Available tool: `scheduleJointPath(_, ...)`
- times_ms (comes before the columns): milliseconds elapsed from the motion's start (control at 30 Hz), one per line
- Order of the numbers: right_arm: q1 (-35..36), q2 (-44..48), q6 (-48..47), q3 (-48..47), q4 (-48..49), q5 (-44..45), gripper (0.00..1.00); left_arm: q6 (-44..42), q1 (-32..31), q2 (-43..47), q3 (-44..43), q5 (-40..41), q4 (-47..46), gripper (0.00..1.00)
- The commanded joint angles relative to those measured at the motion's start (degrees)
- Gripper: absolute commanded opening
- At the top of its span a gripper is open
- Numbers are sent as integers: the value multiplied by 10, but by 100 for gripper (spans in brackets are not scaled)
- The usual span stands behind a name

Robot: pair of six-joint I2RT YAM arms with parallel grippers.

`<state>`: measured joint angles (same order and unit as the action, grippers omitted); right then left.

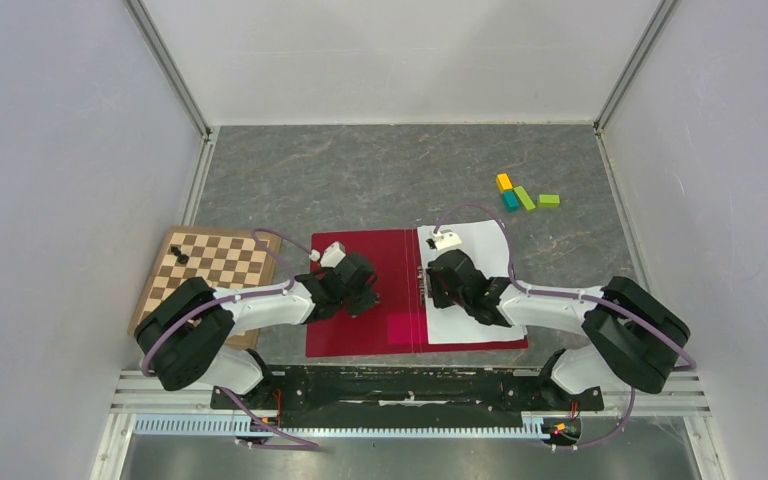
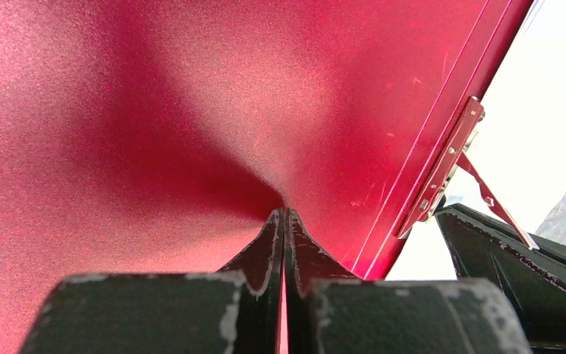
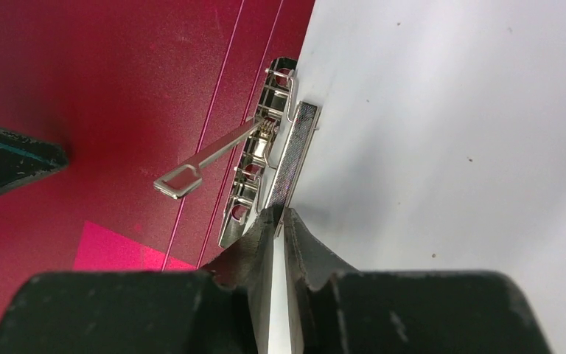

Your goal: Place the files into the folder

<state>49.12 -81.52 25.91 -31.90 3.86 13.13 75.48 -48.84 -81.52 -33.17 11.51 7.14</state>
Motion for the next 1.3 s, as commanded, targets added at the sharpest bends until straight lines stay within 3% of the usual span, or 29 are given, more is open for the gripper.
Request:
scheduleJointPath(0, 1, 4, -6, 21, -15, -9, 12, 29, -5, -14, -1, 26, 26, 2)
scheduleJointPath(233, 1, 64, -17, -11, -37, -9, 20, 29, -5, -9, 0, 31, 29, 2)
scheduleJointPath(433, 2, 121, -22, -41, -112, 21, 28, 20, -5, -2, -5, 33, 33, 2)
scheduleJointPath(667, 39, 96, -49, -123, -193, 79, 31, -33, -4, 15, -37, 37, 56, 3)
scheduleJointPath(933, 92, 19, -79, -240, -260, 175, 31, -118, 1, 103, -67, 99, 136, 25)
scheduleJointPath(1267, 112, -93, -108, -317, -303, 205, 27, -238, 85, 218, -40, 58, 198, 42)
